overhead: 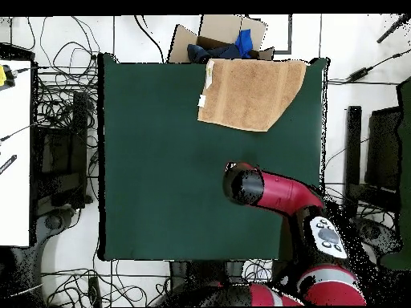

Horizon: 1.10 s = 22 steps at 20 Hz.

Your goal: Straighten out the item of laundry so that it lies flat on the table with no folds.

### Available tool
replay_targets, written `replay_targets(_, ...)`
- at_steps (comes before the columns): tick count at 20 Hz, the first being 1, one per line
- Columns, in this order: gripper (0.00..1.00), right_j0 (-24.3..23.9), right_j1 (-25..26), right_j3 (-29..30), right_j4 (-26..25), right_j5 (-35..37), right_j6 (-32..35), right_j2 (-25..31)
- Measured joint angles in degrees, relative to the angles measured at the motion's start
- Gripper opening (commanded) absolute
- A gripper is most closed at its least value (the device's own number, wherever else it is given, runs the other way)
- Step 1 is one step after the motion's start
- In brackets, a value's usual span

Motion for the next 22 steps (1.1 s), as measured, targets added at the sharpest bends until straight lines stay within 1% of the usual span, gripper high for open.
replay_targets(5,0.0,1.57,0.04,2.24,-0.01,-0.87,0.0,-0.03)
replay_targets(8,0.0,1.52,0.5,1.78,-0.01,-0.9,0.0,-0.04)
replay_targets(17,0.0,-0.22,3.41,-4.62,0.02,-0.89,0.0,0.02)
replay_targets(22,0.0,-1.32,5.07,-10.0,-0.01,-0.19,0.0,0.1)
